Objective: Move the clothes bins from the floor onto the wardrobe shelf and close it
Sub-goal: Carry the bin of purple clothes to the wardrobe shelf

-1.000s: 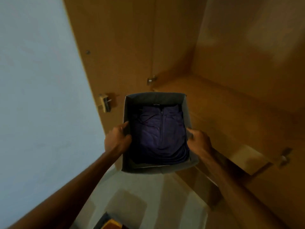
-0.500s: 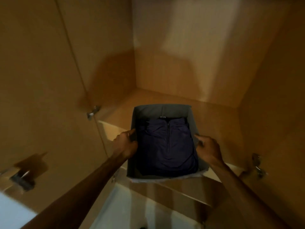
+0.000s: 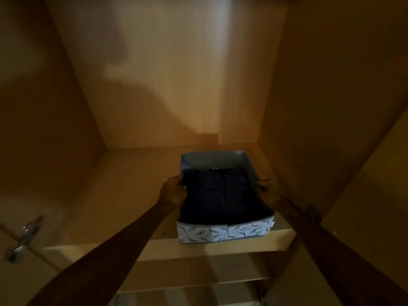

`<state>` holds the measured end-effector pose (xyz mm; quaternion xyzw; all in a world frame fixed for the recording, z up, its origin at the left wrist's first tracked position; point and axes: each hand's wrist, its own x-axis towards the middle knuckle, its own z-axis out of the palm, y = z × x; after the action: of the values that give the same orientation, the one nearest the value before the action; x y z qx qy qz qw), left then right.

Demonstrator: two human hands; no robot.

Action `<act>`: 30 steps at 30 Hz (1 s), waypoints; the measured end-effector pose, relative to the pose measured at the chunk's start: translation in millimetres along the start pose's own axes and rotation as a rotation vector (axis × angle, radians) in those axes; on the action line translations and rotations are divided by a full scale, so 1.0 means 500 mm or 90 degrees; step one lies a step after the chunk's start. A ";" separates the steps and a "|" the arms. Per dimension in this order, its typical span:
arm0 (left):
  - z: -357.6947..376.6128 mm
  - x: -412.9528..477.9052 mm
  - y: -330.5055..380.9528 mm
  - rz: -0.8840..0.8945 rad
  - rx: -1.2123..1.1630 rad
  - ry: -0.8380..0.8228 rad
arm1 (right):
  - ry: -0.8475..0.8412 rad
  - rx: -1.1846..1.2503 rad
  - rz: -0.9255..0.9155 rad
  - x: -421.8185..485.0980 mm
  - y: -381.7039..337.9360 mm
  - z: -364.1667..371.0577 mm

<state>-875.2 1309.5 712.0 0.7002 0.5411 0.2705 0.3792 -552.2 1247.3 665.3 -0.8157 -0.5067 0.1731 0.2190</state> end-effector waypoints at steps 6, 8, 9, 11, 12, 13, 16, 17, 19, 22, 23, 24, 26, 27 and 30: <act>0.030 0.085 0.058 -0.163 0.229 -0.299 | -0.058 -0.048 0.034 -0.010 -0.038 -0.099; 0.034 0.084 0.076 -0.237 0.257 -0.366 | -0.155 -0.056 0.141 -0.013 -0.046 -0.116; 0.037 0.085 0.086 -0.260 0.233 -0.352 | -0.184 -0.064 0.171 -0.010 -0.051 -0.123; 0.052 0.106 0.081 -0.242 0.192 -0.262 | -0.180 -0.046 0.190 0.004 -0.058 -0.133; 0.062 0.118 0.075 -0.213 0.149 -0.205 | -0.142 -0.037 0.158 0.019 -0.055 -0.134; 0.070 0.129 0.068 -0.187 0.073 -0.154 | -0.078 -0.045 0.109 0.034 -0.048 -0.132; 0.099 0.141 0.060 -0.092 -0.045 -0.114 | 0.014 0.035 0.059 0.060 -0.040 -0.131; 0.110 0.140 0.058 -0.033 0.023 -0.127 | 0.035 0.046 0.050 0.063 -0.043 -0.130; 0.137 0.142 0.049 0.080 0.169 -0.141 | 0.060 0.053 0.049 0.067 -0.051 -0.126; 0.161 0.141 0.029 0.153 0.238 -0.156 | 0.049 0.038 0.042 0.068 -0.059 -0.113; 0.166 0.135 0.025 0.181 0.278 -0.140 | 0.043 0.033 0.033 0.069 -0.060 -0.108; 0.172 0.131 0.021 0.207 0.323 -0.119 | 0.033 0.028 0.021 0.071 -0.059 -0.104; 0.179 0.120 0.019 0.240 0.382 -0.102 | -0.004 -0.024 0.004 0.071 -0.054 -0.092; 0.181 0.117 0.019 0.244 0.403 -0.112 | -0.036 -0.080 -0.003 0.069 -0.050 -0.086; 0.190 0.117 0.012 0.248 0.479 -0.127 | -0.135 -0.215 -0.042 0.058 -0.026 -0.061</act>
<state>-781.0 1342.4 661.4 0.9015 0.4202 0.0518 0.0896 -534.0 1273.0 696.4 -0.8009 -0.5753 0.1635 0.0297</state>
